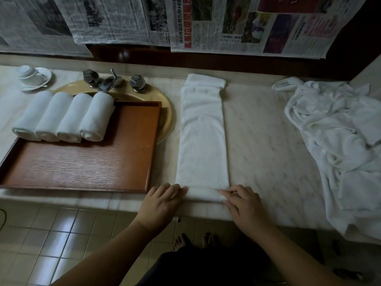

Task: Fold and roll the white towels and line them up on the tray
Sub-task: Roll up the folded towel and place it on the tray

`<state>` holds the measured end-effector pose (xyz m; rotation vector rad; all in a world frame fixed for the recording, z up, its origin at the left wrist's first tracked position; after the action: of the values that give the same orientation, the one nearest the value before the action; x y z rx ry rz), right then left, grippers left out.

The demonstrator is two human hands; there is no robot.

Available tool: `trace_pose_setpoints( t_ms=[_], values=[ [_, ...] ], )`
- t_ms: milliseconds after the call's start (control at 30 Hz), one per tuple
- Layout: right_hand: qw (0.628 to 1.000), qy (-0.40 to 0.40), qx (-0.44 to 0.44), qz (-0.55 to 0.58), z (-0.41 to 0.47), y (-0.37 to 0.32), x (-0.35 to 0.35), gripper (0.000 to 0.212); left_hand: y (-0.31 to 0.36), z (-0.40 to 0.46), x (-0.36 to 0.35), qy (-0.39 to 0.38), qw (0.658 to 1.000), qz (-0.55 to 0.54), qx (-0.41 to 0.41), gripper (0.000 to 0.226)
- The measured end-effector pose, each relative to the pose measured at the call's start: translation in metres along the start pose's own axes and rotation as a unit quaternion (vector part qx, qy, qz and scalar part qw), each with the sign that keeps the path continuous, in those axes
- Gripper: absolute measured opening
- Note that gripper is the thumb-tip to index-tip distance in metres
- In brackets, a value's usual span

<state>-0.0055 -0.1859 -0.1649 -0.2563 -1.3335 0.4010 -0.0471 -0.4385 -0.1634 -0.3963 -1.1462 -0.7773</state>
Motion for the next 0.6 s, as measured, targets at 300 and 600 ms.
trace_pose_setpoints(
  t_ms=[300,600],
  values=[
    [0.978,-0.083,-0.172,0.084,0.011,0.013,-0.017,0.029,-0.017,0.019,-0.004,-0.067,0.969,-0.130,0.199,0.043],
    [0.969,-0.088,-0.223,0.053,0.044,0.004,-0.004,0.025,-0.014,0.051,0.004,-0.059,0.910,-0.133,0.387,0.043]
  ],
)
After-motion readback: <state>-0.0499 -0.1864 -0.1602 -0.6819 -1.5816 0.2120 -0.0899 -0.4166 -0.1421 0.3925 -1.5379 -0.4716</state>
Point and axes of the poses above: each hand's wrist, its own z-axis towards the middle knuckle, its own x-axis out of the back of the hand, y = z × x, the point moved 7 cm from there along z, towards the middle knuckle, and after that the axes turned 6 degrees about y, right-handed, at the moved point
